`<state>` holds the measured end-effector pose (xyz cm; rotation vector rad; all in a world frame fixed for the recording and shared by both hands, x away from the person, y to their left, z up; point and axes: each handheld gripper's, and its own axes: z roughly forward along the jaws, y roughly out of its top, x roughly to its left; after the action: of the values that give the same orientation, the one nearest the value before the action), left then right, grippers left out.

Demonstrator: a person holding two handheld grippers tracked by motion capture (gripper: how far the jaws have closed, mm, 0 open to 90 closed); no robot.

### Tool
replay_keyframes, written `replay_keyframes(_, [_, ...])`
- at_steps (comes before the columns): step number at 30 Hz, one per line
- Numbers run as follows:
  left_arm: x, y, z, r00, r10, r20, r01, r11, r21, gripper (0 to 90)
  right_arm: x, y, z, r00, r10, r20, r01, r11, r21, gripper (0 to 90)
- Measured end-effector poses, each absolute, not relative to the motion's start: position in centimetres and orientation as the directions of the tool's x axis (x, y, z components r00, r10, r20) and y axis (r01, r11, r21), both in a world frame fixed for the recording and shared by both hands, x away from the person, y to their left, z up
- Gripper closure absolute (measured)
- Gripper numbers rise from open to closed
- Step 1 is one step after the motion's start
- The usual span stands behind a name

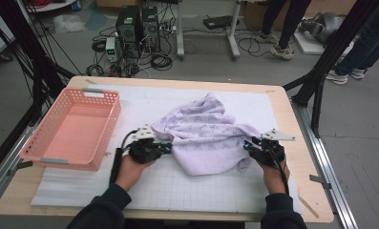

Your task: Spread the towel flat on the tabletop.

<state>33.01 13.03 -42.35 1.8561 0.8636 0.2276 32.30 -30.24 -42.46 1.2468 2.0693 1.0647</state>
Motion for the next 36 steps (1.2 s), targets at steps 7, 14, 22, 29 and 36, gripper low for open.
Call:
replay_keyframes(7, [32.3, 16.8, -42.7, 0.660, 0.712, -0.240, 0.485, -0.159, 0.860, 89.4, 33.3, -27.9, -44.1, -0.513, 0.853, -0.094, 0.544, 0.408, 0.733, 55.7])
replay_keyframes(14, [32.4, 12.9, -43.7, 0.724, 0.667, -0.173, 0.451, -0.269, 0.851, 64.4, 33.4, -28.1, -44.1, -0.534, 0.836, -0.130, 0.553, 0.461, 0.694, 86.7])
replay_keyframes(22, [32.3, 9.2, -44.4, 0.795, 0.598, -0.103, 0.399, -0.387, 0.832, 62.1, 32.8, -31.3, -43.8, -0.341, 0.927, -0.157, 0.571, 0.337, 0.748, 73.8])
replay_keyframes(29, [31.5, 6.3, -44.6, 0.852, 0.483, -0.203, 0.414, -0.384, 0.825, 54.4, 32.4, -31.6, -43.3, -0.350, 0.927, -0.134, 0.547, 0.319, 0.774, 68.9])
replay_keyframes(36, [32.0, 4.2, -45.1, 0.828, 0.536, -0.164, 0.432, -0.426, 0.795, 44.4, 32.4, -31.3, -43.3, -0.366, 0.921, -0.134, 0.539, 0.327, 0.776, 67.9])
